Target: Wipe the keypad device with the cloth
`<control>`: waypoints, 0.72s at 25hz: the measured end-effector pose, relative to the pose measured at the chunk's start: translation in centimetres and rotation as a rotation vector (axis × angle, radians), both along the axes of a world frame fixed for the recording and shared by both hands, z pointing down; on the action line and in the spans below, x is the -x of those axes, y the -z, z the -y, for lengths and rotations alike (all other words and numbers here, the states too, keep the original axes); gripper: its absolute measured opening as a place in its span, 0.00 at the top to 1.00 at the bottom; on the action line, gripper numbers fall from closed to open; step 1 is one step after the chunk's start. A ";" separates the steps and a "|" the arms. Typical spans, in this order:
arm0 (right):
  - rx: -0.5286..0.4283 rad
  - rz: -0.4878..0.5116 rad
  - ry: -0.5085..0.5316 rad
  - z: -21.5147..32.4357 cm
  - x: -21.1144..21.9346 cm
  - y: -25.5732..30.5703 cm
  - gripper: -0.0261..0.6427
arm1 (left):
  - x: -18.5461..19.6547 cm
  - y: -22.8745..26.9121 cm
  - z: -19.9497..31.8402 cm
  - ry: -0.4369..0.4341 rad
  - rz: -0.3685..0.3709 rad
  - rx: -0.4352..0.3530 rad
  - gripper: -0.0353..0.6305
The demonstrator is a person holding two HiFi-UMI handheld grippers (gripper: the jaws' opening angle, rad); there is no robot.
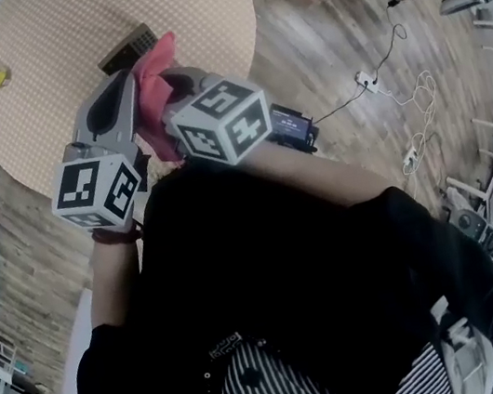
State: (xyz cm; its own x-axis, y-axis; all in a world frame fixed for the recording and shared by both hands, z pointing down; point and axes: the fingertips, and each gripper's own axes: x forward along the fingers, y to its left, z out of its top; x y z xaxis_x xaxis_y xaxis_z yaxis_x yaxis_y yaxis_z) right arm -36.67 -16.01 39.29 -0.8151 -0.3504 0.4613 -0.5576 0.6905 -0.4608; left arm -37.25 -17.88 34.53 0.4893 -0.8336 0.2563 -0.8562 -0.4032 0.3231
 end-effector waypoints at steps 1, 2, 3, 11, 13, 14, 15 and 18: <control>0.004 0.009 0.008 0.5 0.3 0.0 0.86 | 0.3 0.0 0.5 0.012 0.008 -0.002 0.95; 0.010 0.017 0.015 0.9 0.6 0.0 0.86 | 0.6 -0.1 1.0 0.025 0.014 0.000 0.95; 0.015 0.023 0.021 1.3 0.9 -0.1 0.86 | 0.9 -0.3 1.3 0.038 0.019 0.006 0.95; 0.061 0.014 0.082 4.2 3.2 -2.8 0.86 | 3.3 -3.2 4.5 0.088 0.044 0.075 0.95; 0.065 0.001 0.095 5.0 3.3 -3.8 0.86 | 3.4 -4.2 5.4 0.084 0.054 0.097 0.95; 0.070 -0.006 0.098 5.3 3.2 -4.4 0.86 | 3.3 -4.8 5.7 0.079 0.059 0.110 0.95; 0.076 -0.013 0.098 5.4 3.1 -4.9 0.86 | 3.1 -5.3 5.8 0.072 0.068 0.124 0.95; 0.085 -0.029 0.086 6.2 2.9 -6.3 0.86 | 2.7 -6.7 6.8 0.024 0.148 0.134 0.95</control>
State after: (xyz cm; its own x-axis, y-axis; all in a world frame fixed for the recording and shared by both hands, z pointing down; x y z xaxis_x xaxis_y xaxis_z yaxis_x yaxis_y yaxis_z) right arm -39.61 -22.20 45.60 -0.8262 -0.2386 0.5104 -0.5122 0.6954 -0.5041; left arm -39.95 -24.63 41.26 0.4186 -0.7980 0.4335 -0.9071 -0.3444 0.2420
